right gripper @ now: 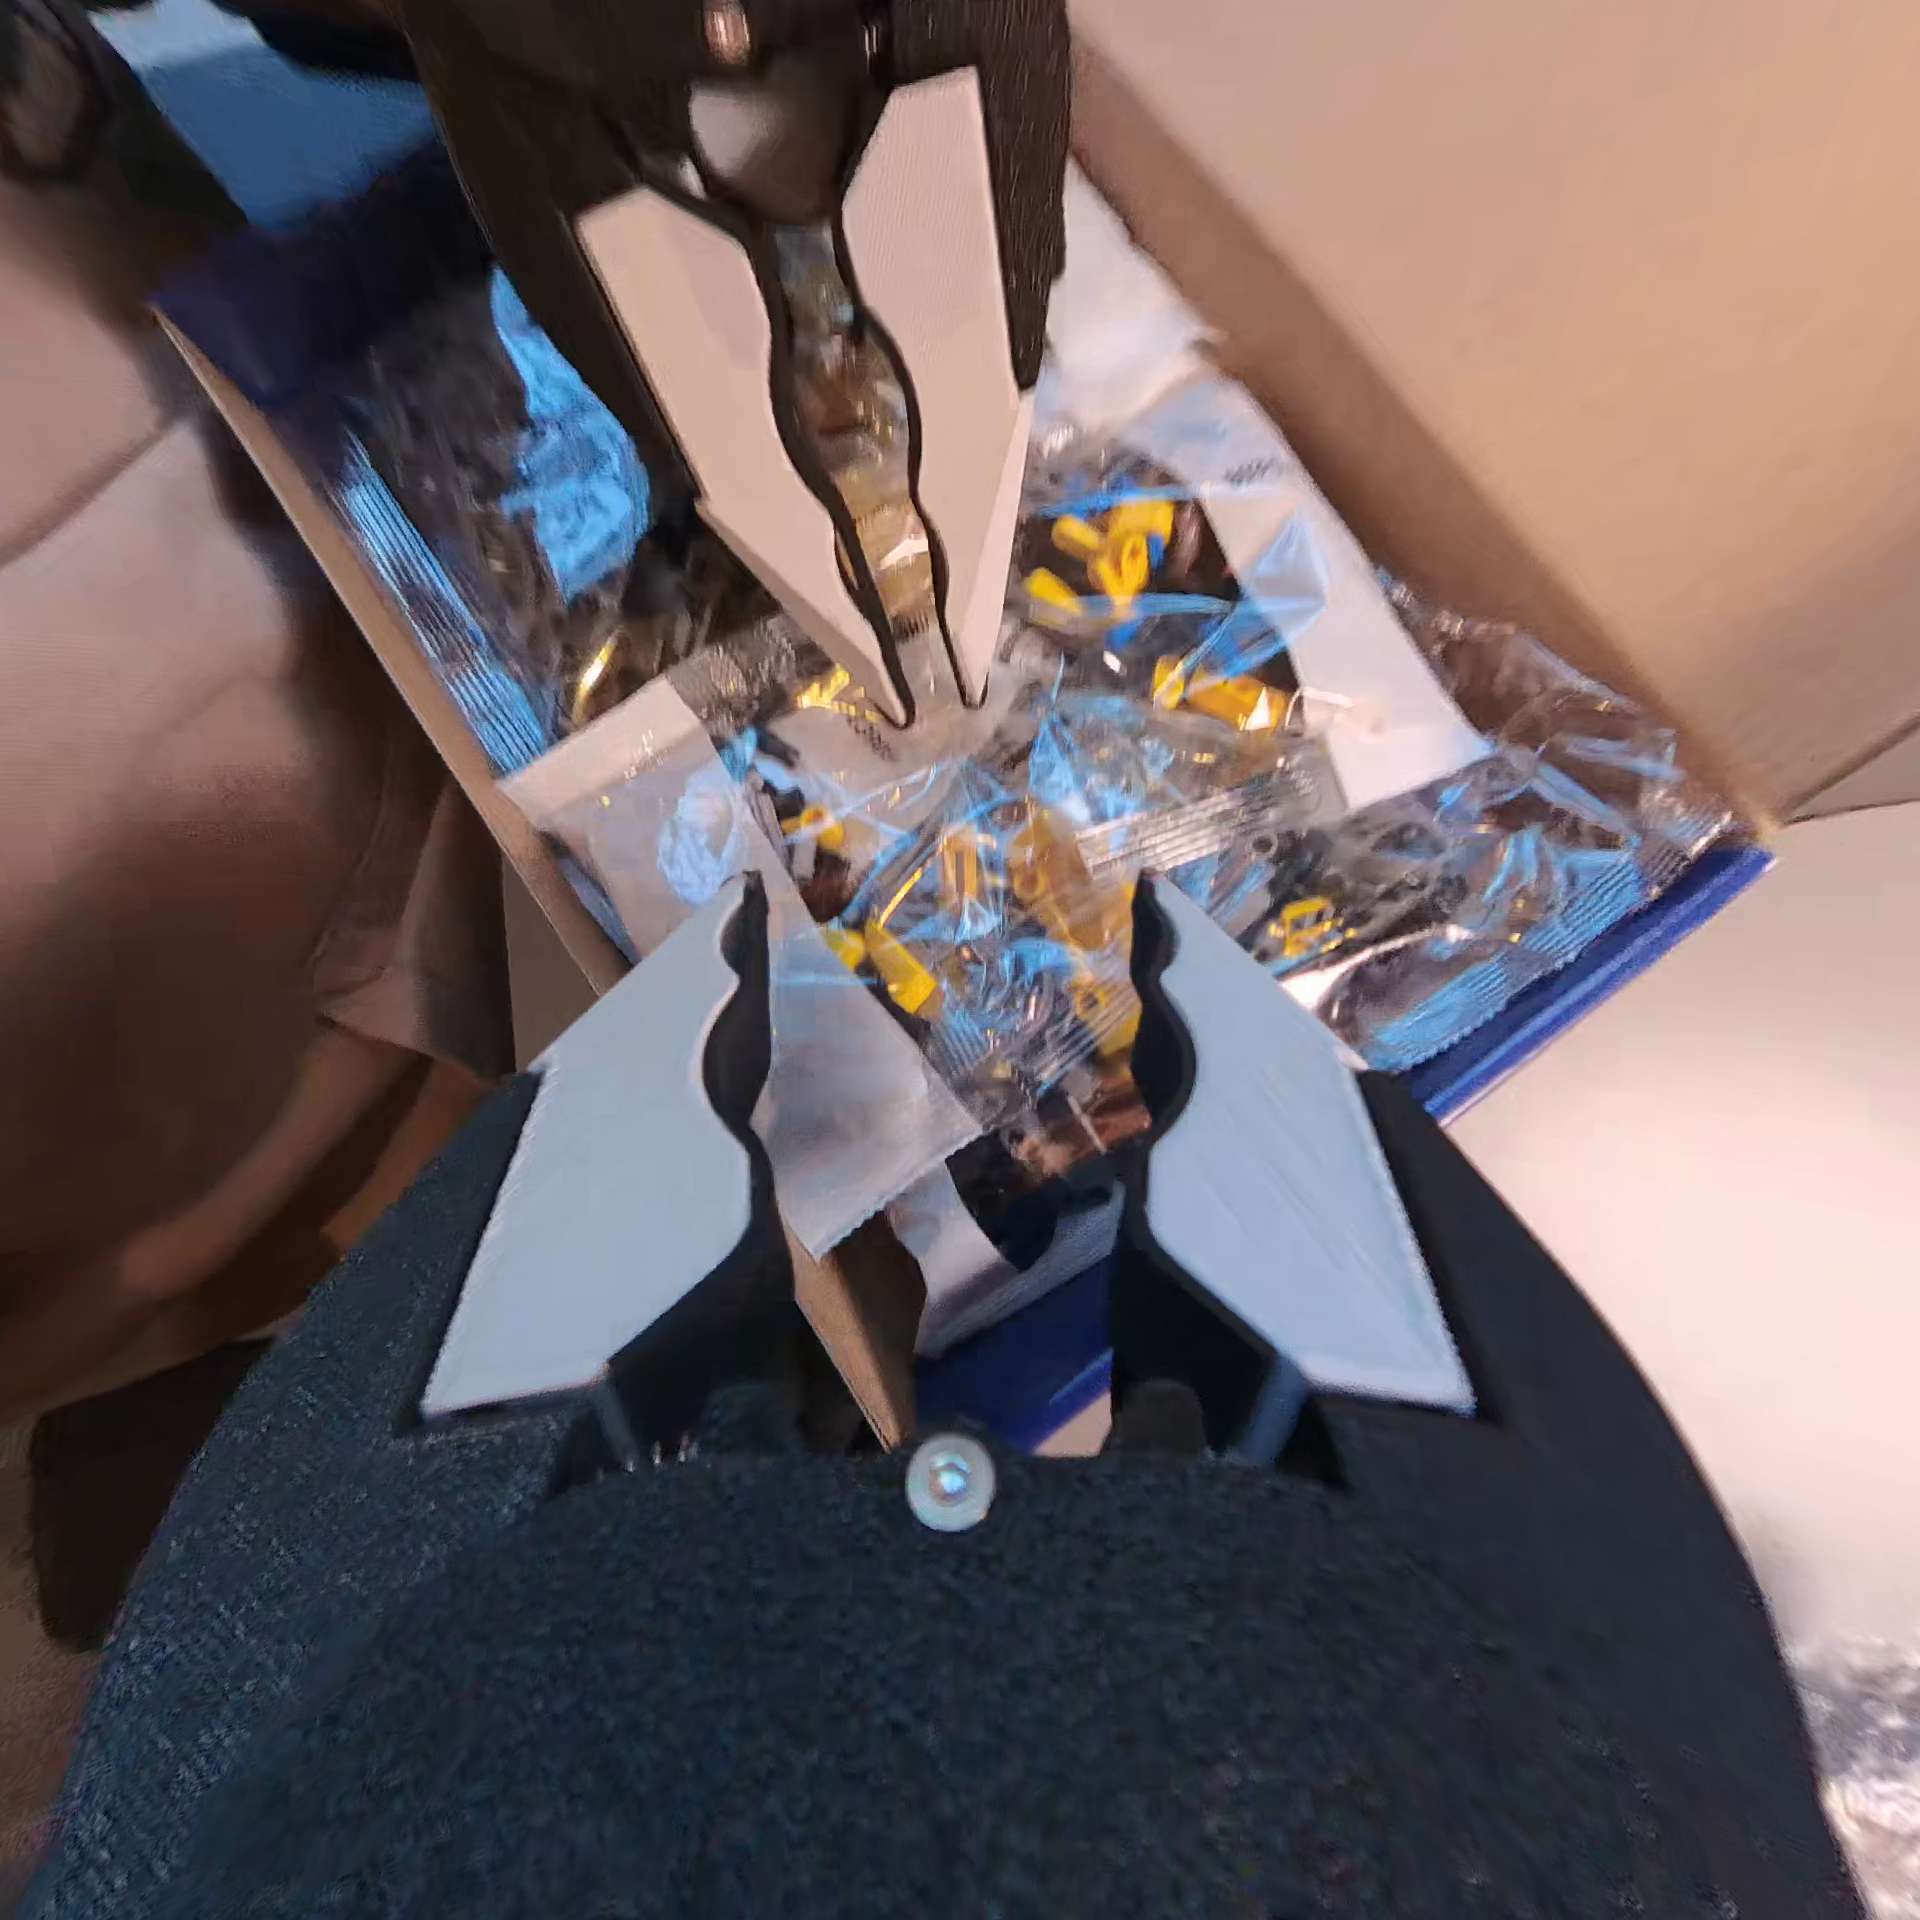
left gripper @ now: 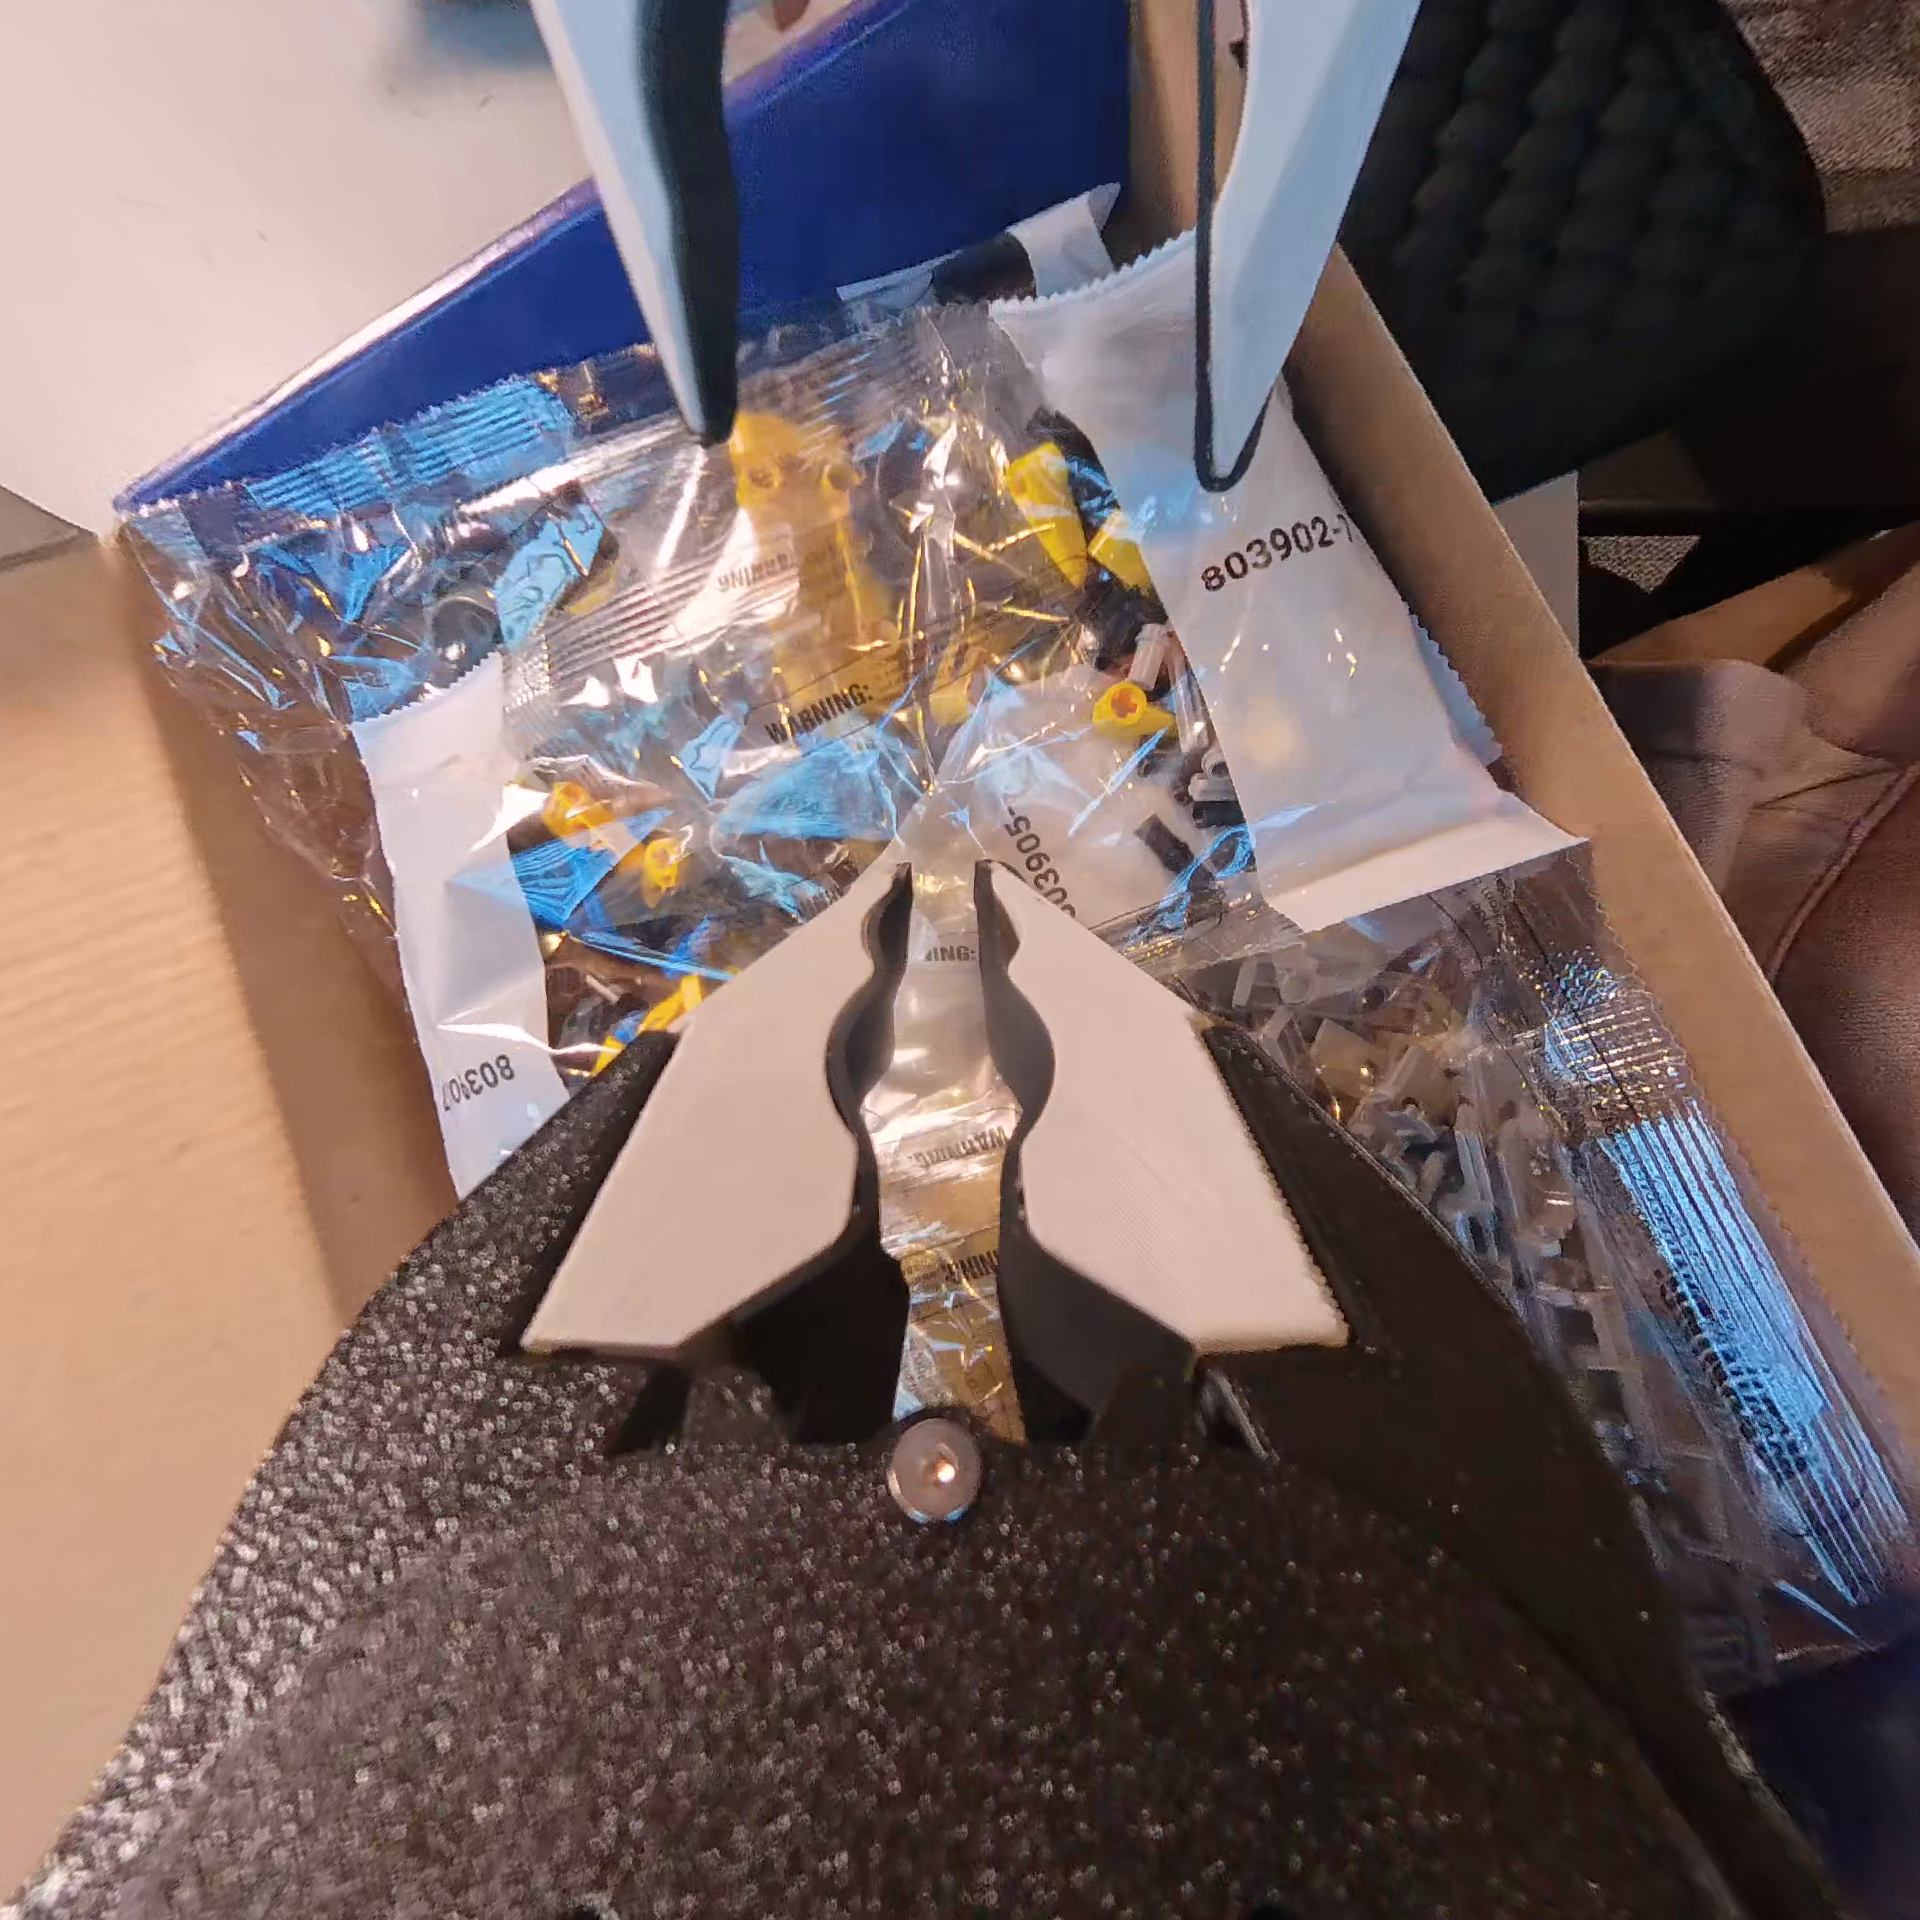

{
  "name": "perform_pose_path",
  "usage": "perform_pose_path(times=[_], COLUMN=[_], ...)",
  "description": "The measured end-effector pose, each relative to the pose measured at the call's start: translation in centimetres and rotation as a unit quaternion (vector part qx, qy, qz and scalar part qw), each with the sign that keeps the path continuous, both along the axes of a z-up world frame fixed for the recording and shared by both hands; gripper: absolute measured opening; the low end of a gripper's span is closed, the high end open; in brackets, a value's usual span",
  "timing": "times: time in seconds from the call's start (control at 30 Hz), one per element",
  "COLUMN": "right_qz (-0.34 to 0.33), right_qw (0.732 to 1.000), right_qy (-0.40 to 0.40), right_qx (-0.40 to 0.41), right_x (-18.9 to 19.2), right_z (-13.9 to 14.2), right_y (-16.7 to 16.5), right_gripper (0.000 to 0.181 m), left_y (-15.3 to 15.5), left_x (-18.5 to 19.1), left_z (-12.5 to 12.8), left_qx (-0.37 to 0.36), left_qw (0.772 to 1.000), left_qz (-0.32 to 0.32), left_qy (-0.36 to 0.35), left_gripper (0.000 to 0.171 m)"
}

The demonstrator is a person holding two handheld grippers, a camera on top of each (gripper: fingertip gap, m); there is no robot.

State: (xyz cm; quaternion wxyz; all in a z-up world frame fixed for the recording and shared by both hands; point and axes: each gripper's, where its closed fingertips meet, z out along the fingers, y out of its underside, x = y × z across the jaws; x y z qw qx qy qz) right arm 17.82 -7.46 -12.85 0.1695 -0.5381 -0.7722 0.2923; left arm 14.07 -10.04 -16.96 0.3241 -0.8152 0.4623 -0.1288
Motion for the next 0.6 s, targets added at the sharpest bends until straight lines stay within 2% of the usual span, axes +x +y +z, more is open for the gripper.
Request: perform_pose_path(times=[0.07,0.17,0.23,0.33,0.47,0.53,0.6], right_qz=[-0.001,0.006,-0.001,-0.005,-0.022,-0.048,-0.096], right_qw=[1.0,0.998,0.999,0.999,1.0,0.996,0.984], right_qy=[0.023,-0.044,-0.051,-0.048,-0.004,0.062,0.146], right_qx=[0.001,0.036,0.018,0.016,-0.004,-0.033,-0.036], right_x=[-1.0,-1.0,-1.2,-1.2,-1.4,-1.4,-0.5], right_z=[0.7,-2.9,-3.6,-3.6,-2.5,-0.1,3.2], right_y=[-0.3,-0.4,-0.7,-0.6,-0.7,-0.2,1.8], right_gripper=[0.065,0.066,0.066,0.066,0.071,0.07,0.069], left_y=[0.2,0.4,0.3,-0.6,-2.7,-2.4,-2.2], left_x=[0.1,-0.3,-2.1,-4.5,-4.9,-4.3,-4.3], left_z=[1.3,5.1,6.1,4.9,-0.6,-1.0,-0.6], left_qx=[0.025,0.022,0.003,-0.01,-0.065,-0.046,-0.033], left_qw=[0.999,0.991,0.99,0.994,0.996,0.998,0.998], left_qz=[-0.006,0.016,0.045,0.068,0.053,0.051,0.045], left_qy=[-0.034,-0.13,-0.137,-0.085,0.002,-0.002,0.002], left_gripper=[0.019,0.025,0.027,0.029,0.029,0.028,0.03])
